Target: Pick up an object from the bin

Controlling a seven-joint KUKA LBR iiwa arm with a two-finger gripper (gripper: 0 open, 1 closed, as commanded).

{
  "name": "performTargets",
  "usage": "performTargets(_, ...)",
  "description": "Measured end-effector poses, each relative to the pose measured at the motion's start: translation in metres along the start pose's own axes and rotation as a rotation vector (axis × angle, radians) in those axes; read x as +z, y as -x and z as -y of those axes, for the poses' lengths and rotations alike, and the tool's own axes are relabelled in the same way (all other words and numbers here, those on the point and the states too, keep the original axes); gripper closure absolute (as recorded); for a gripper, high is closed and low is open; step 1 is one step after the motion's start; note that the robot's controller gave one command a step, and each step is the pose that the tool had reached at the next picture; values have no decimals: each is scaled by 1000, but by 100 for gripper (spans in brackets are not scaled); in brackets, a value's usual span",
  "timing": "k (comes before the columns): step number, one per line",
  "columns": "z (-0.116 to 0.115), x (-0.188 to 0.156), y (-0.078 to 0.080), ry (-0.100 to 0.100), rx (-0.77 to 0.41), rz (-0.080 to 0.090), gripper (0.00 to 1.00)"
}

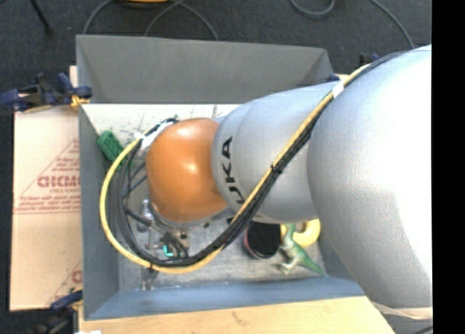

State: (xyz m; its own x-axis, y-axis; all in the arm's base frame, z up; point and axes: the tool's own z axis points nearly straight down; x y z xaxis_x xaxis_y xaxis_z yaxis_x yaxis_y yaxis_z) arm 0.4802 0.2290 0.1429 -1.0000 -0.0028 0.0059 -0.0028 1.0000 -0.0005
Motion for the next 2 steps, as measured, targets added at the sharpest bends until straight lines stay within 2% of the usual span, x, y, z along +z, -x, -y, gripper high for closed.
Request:
performTargets(1, 1, -4, 2, 2, 4, 7, 0)
performTargets(2, 62, 69, 59, 3, -35, 12, 100)
